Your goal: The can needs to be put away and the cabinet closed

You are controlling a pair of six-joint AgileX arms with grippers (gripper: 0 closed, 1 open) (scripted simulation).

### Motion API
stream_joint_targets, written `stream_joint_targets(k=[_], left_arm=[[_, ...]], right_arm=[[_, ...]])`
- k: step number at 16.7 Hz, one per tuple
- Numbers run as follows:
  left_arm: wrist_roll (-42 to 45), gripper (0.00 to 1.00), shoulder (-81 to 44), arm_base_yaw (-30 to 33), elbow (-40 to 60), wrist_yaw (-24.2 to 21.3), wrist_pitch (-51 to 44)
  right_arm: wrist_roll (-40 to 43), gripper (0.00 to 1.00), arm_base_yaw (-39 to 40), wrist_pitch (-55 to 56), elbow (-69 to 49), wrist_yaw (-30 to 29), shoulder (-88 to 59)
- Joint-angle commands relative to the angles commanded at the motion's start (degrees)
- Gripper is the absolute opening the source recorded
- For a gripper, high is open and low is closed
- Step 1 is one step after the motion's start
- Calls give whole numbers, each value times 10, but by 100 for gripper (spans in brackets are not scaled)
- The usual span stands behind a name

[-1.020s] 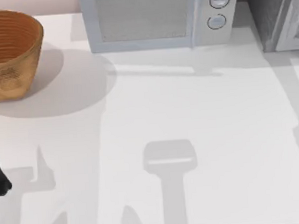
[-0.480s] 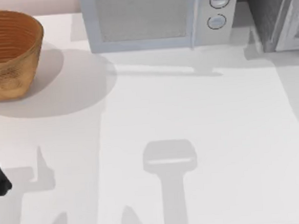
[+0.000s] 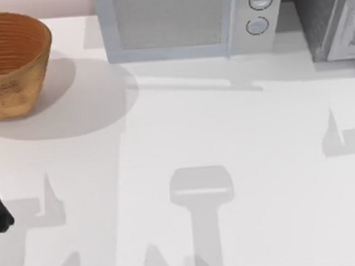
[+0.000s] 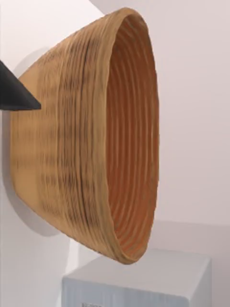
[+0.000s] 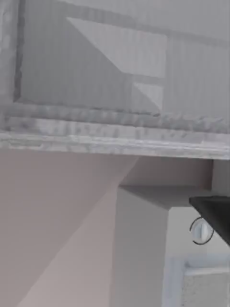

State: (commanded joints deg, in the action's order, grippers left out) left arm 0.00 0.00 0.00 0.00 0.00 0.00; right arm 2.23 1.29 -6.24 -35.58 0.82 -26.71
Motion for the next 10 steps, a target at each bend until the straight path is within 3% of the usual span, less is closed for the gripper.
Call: stream_joint_targets(k=[5,10], left_arm=[[0,100,0,0,0,0,0],[0,100,0,0,0,0,0]], right_arm=[[-13,100,-9,46,251,-3,188],[-22,100,-13,62,353,-8,265]])
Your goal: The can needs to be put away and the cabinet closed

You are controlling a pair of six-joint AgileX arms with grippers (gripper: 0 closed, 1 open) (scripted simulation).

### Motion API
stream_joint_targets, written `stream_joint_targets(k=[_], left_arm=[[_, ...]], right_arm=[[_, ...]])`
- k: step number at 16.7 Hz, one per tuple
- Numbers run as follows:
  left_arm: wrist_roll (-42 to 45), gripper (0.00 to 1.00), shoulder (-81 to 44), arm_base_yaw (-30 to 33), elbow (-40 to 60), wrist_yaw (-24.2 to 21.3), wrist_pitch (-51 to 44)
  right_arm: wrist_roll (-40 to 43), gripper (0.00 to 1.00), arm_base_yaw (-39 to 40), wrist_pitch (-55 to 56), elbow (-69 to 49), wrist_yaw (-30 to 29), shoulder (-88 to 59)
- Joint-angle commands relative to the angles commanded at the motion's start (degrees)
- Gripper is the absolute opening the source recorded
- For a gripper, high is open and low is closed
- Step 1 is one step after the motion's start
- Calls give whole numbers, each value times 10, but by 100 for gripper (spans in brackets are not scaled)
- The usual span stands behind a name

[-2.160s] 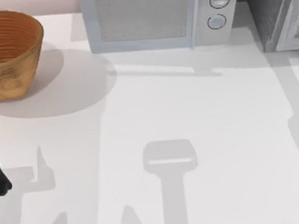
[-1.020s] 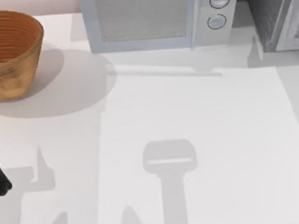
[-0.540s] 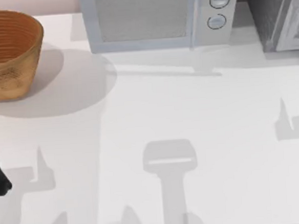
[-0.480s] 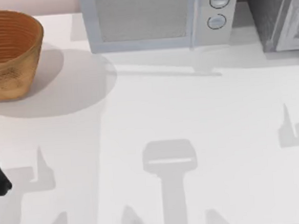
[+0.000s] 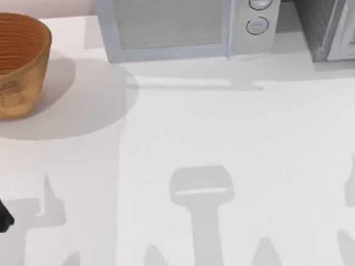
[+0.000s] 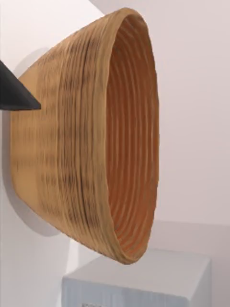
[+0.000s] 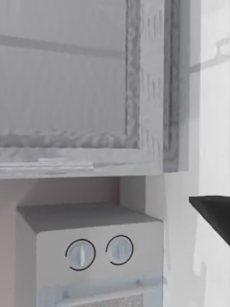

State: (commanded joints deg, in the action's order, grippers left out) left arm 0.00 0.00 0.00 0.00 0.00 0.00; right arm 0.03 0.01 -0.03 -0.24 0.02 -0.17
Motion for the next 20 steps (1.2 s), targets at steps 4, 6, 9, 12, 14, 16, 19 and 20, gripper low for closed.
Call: stream_joint_targets(k=[4,6,9,12,14,16,19,20], left_arm=[[0,100,0,0,0,0,0],[0,100,0,0,0,0,0],[0,100,0,0,0,0,0],[0,100,0,0,0,0,0],[0,100,0,0,0,0,0],[0,100,0,0,0,0,0],[0,100,0,0,0,0,0],[0,100,0,0,0,0,0]], right_arm=[[0,100,0,0,2,0,2],[0,100,1,0,2,1,-1],[-2,100,-30,37,-14,32,-38],[-3,100,-98,117,-40,99,-130],[-3,100,-158,186,-60,157,-219],[-4,100,-224,263,-83,222,-319],[-5,100,-328,384,-118,324,-480],[-6,100,-362,424,-129,357,-534]])
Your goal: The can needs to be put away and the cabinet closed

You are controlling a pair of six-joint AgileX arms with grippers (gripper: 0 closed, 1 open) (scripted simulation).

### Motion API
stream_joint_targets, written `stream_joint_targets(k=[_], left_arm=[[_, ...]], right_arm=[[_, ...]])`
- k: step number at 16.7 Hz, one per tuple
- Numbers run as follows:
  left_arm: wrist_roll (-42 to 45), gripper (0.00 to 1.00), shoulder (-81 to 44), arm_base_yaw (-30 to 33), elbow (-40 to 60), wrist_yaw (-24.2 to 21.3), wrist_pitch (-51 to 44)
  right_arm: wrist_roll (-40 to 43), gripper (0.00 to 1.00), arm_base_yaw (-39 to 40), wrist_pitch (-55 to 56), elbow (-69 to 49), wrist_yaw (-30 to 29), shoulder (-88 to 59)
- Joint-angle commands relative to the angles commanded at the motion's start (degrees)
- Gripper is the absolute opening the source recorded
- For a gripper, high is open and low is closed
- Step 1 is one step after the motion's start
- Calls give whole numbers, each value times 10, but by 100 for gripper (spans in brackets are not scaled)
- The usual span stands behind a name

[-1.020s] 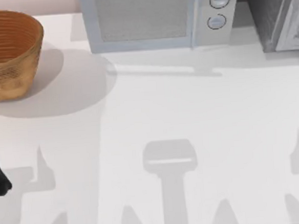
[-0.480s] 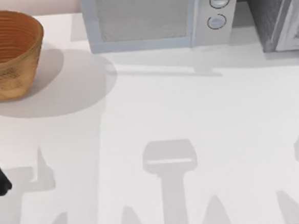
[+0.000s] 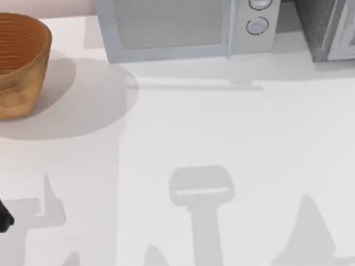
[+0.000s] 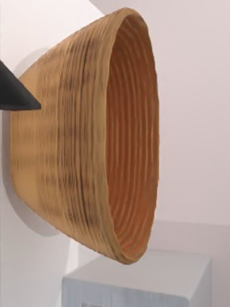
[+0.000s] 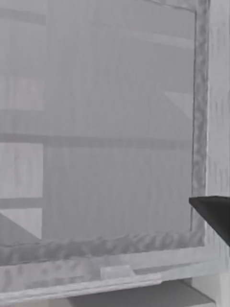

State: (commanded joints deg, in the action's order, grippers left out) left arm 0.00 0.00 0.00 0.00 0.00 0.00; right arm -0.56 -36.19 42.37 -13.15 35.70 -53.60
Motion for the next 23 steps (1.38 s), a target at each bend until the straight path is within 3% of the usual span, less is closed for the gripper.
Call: stream_joint_targets(k=[5,9,17,23], left_arm=[[0,100,0,0,0,0,0],[0,100,0,0,0,0,0],[0,100,0,0,0,0,0],[0,100,0,0,0,0,0]], right_arm=[[-4,100,-146,173,-50,144,-234],[-6,100,-214,252,-75,212,-337],[-7,100,-223,256,-83,222,-351],[-8,100,-233,94,-231,233,-338]])
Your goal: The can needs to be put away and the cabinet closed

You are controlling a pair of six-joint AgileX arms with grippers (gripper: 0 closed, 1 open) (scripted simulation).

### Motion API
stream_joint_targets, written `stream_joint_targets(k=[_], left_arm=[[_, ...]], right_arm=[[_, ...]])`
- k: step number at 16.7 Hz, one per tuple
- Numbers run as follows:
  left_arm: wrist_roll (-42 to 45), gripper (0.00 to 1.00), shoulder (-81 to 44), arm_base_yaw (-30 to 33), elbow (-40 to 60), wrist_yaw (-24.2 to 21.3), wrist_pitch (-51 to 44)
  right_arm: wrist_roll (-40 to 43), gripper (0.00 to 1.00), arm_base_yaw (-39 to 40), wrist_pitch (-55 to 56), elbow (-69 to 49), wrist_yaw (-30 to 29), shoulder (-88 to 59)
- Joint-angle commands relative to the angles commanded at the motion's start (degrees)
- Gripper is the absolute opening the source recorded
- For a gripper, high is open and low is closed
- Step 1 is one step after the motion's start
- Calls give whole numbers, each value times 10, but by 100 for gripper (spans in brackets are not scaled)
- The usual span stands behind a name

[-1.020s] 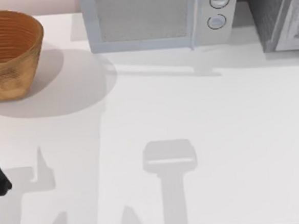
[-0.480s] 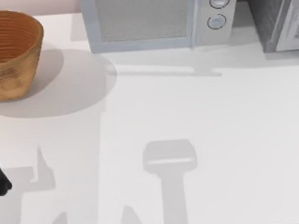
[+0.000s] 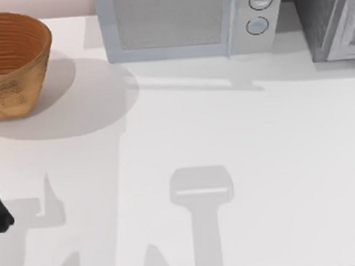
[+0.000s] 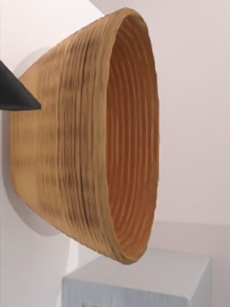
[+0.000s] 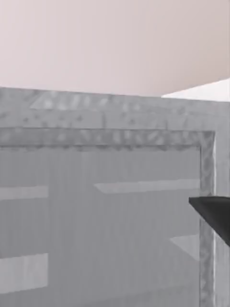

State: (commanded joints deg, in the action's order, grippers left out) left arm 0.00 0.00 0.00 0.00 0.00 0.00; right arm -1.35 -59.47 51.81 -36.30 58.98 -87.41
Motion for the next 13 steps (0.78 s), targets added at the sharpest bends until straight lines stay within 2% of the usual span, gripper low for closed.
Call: stream_joint_targets(k=[10,13], left_arm=[[0,100,0,0,0,0,0],[0,100,0,0,0,0,0]], right_arm=[[4,100,-9,-519,-438,8,64],[3,100,-6,-645,-544,6,85]])
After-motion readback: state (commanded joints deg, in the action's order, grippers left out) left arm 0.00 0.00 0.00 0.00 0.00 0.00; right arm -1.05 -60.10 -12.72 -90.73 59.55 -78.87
